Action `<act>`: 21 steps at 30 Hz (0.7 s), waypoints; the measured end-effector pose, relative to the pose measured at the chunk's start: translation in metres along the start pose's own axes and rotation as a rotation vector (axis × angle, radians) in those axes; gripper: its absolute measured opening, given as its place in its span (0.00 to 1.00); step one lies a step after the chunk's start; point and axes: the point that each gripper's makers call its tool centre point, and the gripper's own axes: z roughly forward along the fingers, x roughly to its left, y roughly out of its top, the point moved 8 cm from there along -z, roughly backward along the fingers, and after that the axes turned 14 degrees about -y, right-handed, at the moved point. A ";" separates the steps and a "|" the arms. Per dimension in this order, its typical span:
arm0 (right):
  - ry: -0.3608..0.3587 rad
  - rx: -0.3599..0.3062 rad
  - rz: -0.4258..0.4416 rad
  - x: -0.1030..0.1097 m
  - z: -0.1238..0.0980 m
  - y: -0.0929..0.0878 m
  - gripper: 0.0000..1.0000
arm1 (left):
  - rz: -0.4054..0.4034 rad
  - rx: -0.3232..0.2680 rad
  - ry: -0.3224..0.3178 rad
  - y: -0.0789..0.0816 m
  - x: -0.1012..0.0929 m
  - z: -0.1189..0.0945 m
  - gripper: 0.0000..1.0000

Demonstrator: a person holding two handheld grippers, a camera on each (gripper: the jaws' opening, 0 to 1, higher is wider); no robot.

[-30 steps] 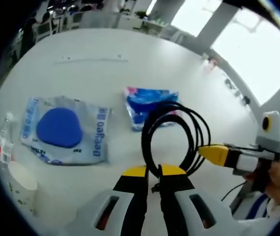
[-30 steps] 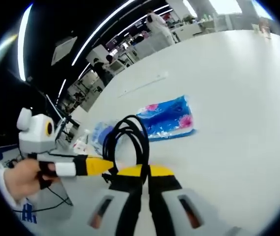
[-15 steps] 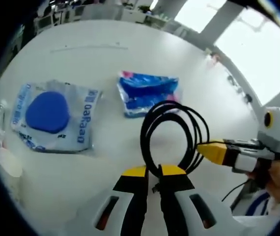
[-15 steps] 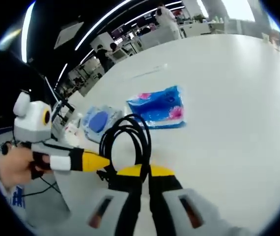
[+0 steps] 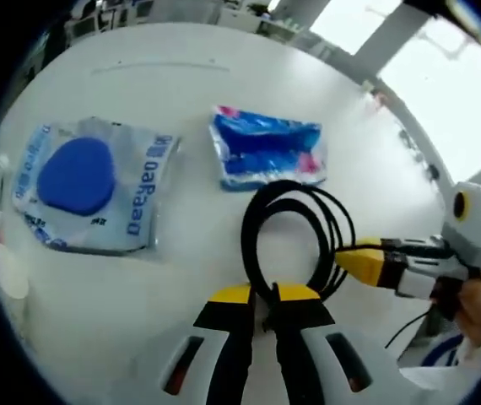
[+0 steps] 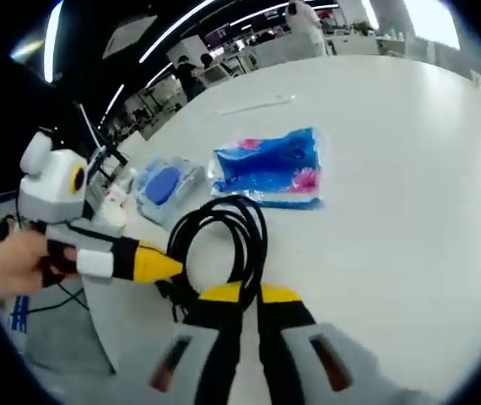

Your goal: Arrange the tabletop items into an orderly group along one side of the table until the central work area is clear of visible clutter.

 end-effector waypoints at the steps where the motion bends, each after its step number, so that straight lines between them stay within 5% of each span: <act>1: 0.000 0.000 -0.003 0.000 0.001 0.000 0.05 | 0.002 0.002 0.001 0.000 0.000 0.000 0.04; 7: 0.000 -0.015 -0.112 0.000 0.002 0.001 0.06 | -0.013 0.004 0.002 0.000 0.004 0.003 0.05; 21: 0.005 -0.028 -0.168 0.001 0.003 0.001 0.05 | 0.012 -0.007 0.019 -0.001 0.005 0.007 0.05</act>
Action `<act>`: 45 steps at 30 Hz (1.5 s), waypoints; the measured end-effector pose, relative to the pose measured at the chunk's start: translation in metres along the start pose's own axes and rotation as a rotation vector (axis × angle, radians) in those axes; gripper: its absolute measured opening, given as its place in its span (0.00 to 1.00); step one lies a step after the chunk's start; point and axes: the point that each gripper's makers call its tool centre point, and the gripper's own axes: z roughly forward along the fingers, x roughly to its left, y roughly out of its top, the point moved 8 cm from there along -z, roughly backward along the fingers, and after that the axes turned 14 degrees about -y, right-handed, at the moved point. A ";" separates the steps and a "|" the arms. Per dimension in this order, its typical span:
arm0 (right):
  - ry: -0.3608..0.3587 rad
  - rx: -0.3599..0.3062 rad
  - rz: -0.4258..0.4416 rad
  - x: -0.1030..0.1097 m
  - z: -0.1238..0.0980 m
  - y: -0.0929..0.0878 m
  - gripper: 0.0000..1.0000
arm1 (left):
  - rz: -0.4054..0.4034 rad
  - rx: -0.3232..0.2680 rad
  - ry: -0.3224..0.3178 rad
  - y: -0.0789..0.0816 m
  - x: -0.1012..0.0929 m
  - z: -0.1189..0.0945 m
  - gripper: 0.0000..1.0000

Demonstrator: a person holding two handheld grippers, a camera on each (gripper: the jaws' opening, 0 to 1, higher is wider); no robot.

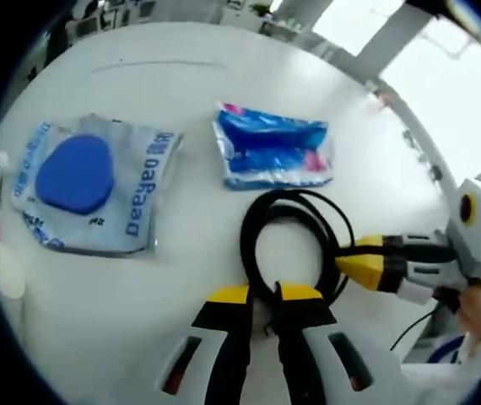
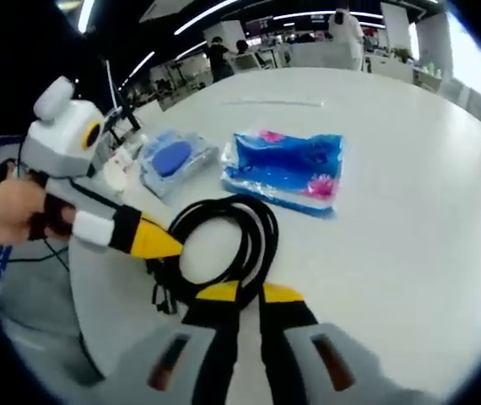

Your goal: Arrange the tabletop items into an orderly group along one side of the table until the central work area is clear of visible clutter.

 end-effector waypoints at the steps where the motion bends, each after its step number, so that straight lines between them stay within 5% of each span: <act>1: -0.001 0.001 -0.001 0.000 0.000 0.000 0.05 | 0.000 -0.001 0.001 0.000 0.000 0.000 0.05; 16: -0.047 0.018 0.005 0.004 0.001 0.001 0.05 | -0.010 -0.013 -0.002 -0.002 0.001 -0.001 0.06; 25: -0.091 0.049 -0.019 0.003 0.000 0.004 0.08 | -0.076 -0.070 -0.074 -0.007 0.003 -0.006 0.09; 27: -0.139 -0.001 -0.062 0.000 -0.008 0.009 0.18 | -0.051 -0.143 -0.086 -0.002 -0.002 -0.008 0.26; 29: -0.162 -0.107 -0.023 -0.001 -0.020 0.018 0.26 | 0.040 -0.214 -0.090 0.005 -0.009 -0.013 0.58; 31: -0.160 -0.179 0.020 -0.001 -0.032 0.022 0.34 | 0.144 -0.259 -0.064 0.010 -0.011 -0.020 0.79; 38: -0.172 -0.182 0.076 -0.002 -0.040 0.006 0.68 | 0.289 -0.201 -0.091 0.006 -0.014 -0.038 0.94; 45: -0.171 -0.178 0.086 0.005 -0.049 0.004 0.70 | 0.332 -0.184 -0.081 0.003 -0.010 -0.054 0.96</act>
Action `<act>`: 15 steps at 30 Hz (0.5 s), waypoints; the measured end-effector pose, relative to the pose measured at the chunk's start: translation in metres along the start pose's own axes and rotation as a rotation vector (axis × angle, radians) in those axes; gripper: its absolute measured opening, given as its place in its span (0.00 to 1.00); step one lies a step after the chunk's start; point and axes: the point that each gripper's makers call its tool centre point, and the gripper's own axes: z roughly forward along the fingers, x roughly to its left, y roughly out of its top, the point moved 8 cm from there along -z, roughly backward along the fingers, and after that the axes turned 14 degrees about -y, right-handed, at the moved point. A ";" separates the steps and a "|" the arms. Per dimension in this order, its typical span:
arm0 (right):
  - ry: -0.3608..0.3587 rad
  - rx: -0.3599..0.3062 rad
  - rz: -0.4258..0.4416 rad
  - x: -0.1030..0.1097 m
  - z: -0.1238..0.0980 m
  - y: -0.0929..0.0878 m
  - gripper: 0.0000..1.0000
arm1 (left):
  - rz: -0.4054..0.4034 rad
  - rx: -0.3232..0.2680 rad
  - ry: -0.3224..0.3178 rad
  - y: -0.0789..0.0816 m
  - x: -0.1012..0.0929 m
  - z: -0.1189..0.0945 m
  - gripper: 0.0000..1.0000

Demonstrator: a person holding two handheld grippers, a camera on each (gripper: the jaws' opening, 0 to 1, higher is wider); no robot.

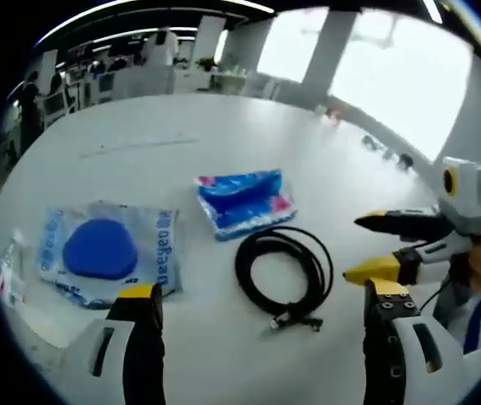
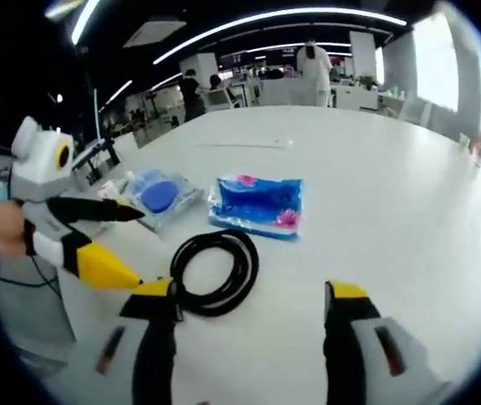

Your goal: Arrange the tabletop items into an orderly group along one side of the table until the central work area is clear of visible clutter.

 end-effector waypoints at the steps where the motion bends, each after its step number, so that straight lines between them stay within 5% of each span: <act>1: 0.001 0.000 -0.001 0.001 0.000 0.000 0.70 | -0.002 -0.004 0.001 0.000 0.000 -0.003 0.96; 15: 0.025 0.021 0.031 0.035 -0.009 -0.005 0.65 | 0.004 -0.044 0.026 -0.012 0.019 -0.050 0.95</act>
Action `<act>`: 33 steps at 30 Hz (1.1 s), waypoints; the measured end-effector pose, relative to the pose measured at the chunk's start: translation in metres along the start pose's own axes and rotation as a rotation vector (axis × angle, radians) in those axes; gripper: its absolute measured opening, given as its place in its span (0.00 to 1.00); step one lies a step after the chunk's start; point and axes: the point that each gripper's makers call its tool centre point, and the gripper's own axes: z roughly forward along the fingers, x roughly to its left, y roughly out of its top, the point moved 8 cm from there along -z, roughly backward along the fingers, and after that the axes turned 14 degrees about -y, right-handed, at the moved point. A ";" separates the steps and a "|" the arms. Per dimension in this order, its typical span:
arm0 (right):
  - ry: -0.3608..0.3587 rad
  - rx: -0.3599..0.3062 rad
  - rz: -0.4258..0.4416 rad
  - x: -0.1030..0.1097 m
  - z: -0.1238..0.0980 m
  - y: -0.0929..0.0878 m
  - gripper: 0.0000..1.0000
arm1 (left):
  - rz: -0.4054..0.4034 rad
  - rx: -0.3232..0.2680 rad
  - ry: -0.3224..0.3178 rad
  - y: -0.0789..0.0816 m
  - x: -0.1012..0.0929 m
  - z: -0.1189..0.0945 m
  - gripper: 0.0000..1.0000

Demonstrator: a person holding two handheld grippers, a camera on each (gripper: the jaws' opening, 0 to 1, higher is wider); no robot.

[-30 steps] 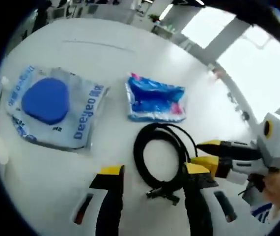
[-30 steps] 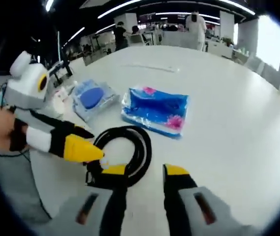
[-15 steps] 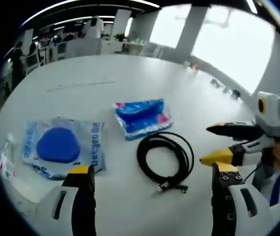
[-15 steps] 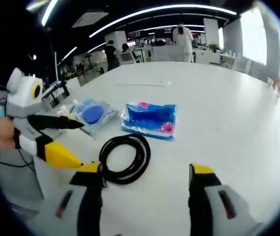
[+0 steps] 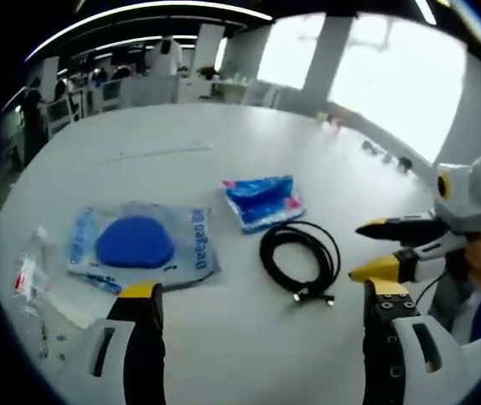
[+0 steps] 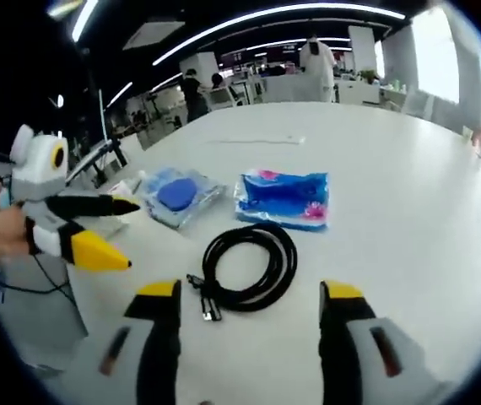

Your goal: Arrange the tabletop items into an orderly group along one side of the table until the central work area is clear of visible clutter.

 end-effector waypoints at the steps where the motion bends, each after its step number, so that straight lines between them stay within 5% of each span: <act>1: -0.001 0.004 -0.003 0.001 0.000 -0.001 0.65 | -0.009 -0.003 0.003 -0.002 0.002 -0.004 0.95; 18: -0.022 0.024 0.009 0.024 -0.002 -0.004 0.62 | -0.022 -0.033 0.042 -0.007 0.035 -0.051 0.92; 33: -0.048 0.048 0.021 0.029 -0.004 -0.005 0.61 | -0.019 -0.026 0.036 -0.009 0.052 -0.062 0.90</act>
